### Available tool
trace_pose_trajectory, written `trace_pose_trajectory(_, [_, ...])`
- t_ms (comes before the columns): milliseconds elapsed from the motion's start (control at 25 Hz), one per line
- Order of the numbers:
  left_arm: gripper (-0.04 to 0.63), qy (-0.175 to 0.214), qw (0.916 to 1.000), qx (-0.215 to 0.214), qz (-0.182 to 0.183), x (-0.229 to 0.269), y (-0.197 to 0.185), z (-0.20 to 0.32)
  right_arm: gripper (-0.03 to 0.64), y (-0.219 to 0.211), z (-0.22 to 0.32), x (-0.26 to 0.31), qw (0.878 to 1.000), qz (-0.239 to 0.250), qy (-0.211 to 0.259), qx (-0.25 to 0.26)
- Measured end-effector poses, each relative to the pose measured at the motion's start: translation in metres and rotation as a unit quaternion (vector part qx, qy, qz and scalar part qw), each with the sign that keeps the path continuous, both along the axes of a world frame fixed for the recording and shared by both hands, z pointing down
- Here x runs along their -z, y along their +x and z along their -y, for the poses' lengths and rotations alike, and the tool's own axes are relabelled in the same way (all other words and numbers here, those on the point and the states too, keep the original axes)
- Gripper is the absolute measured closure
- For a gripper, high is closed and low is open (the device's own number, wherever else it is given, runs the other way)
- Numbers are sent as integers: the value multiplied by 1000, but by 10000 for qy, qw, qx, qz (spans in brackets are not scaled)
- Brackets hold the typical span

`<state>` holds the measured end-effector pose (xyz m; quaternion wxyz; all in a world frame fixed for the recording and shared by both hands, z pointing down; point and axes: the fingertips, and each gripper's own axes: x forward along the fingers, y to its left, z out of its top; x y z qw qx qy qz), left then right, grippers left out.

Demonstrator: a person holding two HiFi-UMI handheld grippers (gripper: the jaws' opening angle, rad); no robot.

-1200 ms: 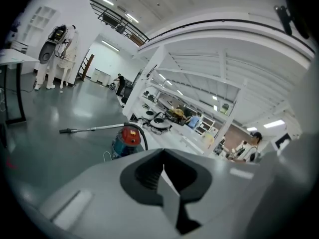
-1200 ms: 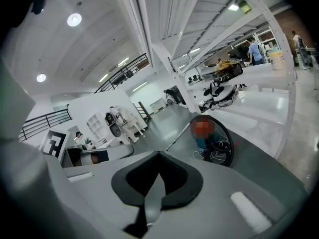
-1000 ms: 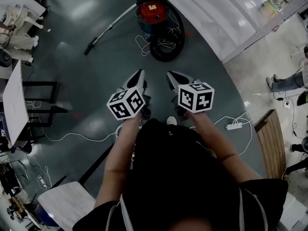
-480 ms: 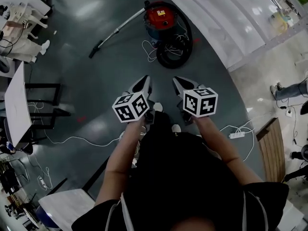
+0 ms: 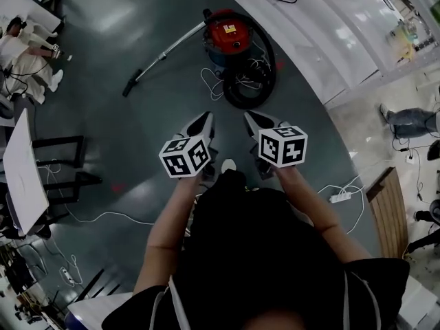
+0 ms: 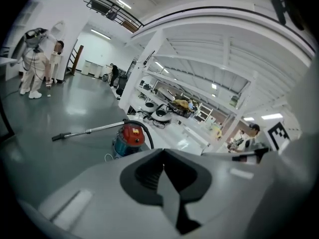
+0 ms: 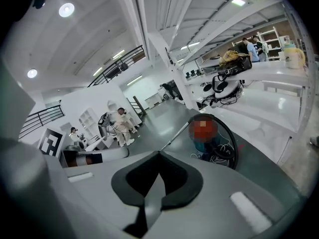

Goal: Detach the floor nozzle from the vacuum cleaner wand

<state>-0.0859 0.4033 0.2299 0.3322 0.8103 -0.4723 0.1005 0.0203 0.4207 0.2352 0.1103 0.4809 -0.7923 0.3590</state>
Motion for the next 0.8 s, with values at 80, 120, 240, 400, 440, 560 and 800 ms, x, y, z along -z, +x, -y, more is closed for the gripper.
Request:
trace_pose_trajectory(80, [586,-40,10000,-76,31,-3,-8,15,618,-8,17,-3,10000,27,-39,-62])
trace_pose_trajectory(120, [586,-63,9999,-112,26,-4,-11,22,618,-11,24,-5,9999,39,-59,-84])
trace_pose_trajectory(240, [586,-70,9998,-194,40,-6,-18,40,620,-19,43,-6,9999,50,-70,-148])
trace_pose_trajectory(400, [586,-85,9999,-88,29,-9,-26,66,618,-21,67,-6,9998,35,-65,-184])
trace_pose_trajectory(440, [586,-106,9999,-59,5,-11,-26,71,618,-20,71,-9,9998,20,-91,-179])
trace_pose_trajectory(560, [586,-130,9999,-13,19,-15,-25,88,618,-18,89,-14,9998,4,-143,-138])
trace_pose_trajectory(800, [586,-200,9998,6,66,-19,1,128,619,2,138,-11,9999,-22,-103,68])
